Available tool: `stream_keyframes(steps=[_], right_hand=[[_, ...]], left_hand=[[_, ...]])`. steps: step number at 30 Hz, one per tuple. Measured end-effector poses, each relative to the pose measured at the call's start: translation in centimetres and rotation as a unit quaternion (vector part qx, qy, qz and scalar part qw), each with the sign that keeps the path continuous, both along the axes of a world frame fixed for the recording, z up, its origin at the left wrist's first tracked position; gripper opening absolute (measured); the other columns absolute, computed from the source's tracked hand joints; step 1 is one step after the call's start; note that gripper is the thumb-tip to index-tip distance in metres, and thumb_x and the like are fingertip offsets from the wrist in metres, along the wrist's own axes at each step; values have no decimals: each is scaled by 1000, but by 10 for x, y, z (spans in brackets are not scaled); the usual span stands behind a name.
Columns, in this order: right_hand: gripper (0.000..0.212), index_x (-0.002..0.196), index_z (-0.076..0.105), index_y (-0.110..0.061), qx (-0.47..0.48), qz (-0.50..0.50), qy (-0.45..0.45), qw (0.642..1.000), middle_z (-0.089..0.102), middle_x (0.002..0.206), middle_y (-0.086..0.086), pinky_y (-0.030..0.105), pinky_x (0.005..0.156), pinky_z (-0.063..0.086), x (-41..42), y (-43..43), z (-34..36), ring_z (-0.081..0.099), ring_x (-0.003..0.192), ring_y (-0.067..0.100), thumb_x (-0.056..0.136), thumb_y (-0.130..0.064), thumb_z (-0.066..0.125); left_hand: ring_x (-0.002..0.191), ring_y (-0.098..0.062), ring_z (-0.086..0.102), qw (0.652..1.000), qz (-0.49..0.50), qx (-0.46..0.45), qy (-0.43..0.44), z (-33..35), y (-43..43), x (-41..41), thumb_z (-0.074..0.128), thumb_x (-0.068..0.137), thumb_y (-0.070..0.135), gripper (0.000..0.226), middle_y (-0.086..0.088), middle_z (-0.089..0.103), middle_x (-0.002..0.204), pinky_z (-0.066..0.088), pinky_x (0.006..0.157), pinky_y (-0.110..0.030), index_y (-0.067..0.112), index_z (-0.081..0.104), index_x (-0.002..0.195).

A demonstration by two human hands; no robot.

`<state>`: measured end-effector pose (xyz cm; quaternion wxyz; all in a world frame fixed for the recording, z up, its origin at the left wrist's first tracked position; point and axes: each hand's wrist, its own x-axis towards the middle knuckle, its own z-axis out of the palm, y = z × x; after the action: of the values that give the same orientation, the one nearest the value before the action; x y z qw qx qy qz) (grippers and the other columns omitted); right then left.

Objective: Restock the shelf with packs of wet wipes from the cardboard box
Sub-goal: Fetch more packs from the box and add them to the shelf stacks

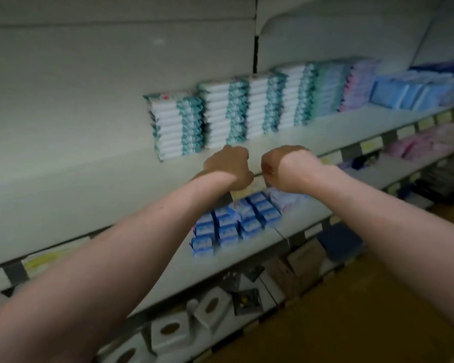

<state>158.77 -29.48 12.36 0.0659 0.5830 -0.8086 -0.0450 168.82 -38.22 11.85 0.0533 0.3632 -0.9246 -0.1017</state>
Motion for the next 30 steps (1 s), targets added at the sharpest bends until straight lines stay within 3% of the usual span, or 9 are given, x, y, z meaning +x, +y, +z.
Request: stream_keyframes(steps=[3,7,10,15,20,27,30], right_hand=[[21,107,63,-13,-5,-44,-14,999,65,107,11,30,67,39,18,41,-15,60,96,30,92,-20,49],[27,115,63,-17,11,-111,-33,993,64,114,10,33,78,45,38,97,-37,60,104,31,92,-24,50],[25,113,62,-18,35,-153,-53,986,64,111,10,32,73,41,45,145,-55,60,104,30,93,-25,48],[18,105,61,-17,52,-239,-108,964,63,97,5,33,67,43,56,231,-79,58,86,25,94,-25,48],[10,94,55,-19,62,-339,-140,928,54,86,2,31,64,39,59,326,-100,51,78,23,94,-25,48],[23,105,65,-16,72,-469,-197,858,64,113,12,29,71,39,68,477,-129,59,105,32,90,-26,51],[26,107,66,-14,70,-508,-218,831,64,116,14,31,78,45,76,545,-146,60,108,32,89,-27,53]], left_hand=[[110,-26,56,999,-39,12,-23,-11,31,4,57,90,24,38,-5,55,127,44,78,-31,17,55,128],[96,-30,60,989,-139,44,-26,-36,75,8,56,87,22,20,-12,63,104,47,72,-32,9,61,102],[105,-28,60,981,-182,35,-52,-55,113,4,57,88,22,31,-9,62,116,52,85,-40,11,60,117],[99,-26,61,960,-268,35,-73,-81,190,-10,57,89,24,25,-4,60,104,43,68,-33,17,60,113],[93,-23,60,928,-358,32,-96,-94,283,-26,56,90,21,27,-3,63,105,53,75,-35,18,59,117],[108,-26,59,864,-473,62,-158,-125,433,-40,55,88,17,42,-3,60,124,54,87,-37,21,54,129],[114,-28,57,830,-522,76,-183,-142,503,-39,51,88,16,42,-5,59,127,51,89,-34,20,56,129]])
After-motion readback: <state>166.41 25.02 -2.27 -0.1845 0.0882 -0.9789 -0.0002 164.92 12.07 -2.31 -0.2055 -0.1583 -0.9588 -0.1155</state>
